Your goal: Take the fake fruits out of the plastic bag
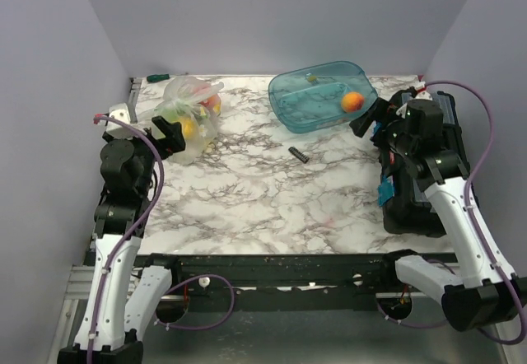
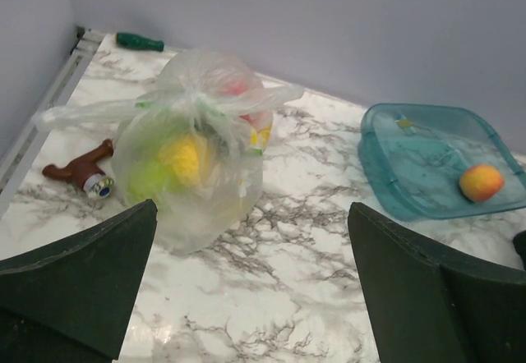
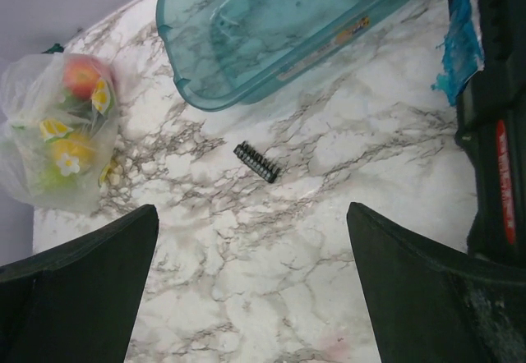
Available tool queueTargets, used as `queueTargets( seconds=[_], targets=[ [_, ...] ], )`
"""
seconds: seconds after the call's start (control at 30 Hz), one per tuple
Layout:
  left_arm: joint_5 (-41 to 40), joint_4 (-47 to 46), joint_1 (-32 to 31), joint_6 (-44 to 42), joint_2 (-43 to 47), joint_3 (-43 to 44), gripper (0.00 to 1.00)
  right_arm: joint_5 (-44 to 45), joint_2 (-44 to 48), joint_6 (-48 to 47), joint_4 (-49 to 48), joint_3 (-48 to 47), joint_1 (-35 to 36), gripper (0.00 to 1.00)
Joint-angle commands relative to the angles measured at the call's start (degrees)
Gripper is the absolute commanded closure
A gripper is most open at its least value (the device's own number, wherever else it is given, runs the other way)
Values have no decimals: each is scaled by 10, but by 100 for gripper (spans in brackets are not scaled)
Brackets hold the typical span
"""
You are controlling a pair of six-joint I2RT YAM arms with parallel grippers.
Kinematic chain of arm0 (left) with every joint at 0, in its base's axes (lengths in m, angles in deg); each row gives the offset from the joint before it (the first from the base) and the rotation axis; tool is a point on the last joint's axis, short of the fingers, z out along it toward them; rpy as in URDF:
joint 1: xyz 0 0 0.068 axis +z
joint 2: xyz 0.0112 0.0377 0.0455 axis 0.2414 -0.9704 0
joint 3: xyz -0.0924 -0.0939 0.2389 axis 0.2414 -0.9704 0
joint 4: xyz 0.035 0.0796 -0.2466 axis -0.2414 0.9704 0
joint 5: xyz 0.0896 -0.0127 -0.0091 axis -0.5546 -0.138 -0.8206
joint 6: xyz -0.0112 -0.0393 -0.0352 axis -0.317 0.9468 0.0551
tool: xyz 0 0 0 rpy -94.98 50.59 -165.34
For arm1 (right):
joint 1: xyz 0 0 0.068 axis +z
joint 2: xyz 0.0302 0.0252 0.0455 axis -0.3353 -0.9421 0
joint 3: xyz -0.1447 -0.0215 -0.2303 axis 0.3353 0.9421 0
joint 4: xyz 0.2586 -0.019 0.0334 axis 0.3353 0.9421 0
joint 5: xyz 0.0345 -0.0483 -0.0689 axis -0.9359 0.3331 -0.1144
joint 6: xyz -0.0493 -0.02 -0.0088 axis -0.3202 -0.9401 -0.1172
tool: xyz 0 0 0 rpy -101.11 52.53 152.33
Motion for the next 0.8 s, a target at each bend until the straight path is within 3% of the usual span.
queueTargets(
  seconds=[0.0,0.07,0.23,0.4,0.6,0.77],
  targets=[
    [-19,48,28,34,-52,24,1,-43,-36,74,16,-17,7,0],
    [-1,72,57,59,-82,40,1,-33,-49,88,14,-16,35,0],
    [64,94,125,99,-145,52,1,110,-87,121,-7,-14,206,0],
    [150,85,164,124,-202,51,1,195,-153,150,23,-35,287,0],
    [211,64,179,139,-266,55,2,155,-181,153,0,-27,304,0],
    [231,109,184,197,-345,120,2,166,-142,193,-29,22,305,0]
  ],
)
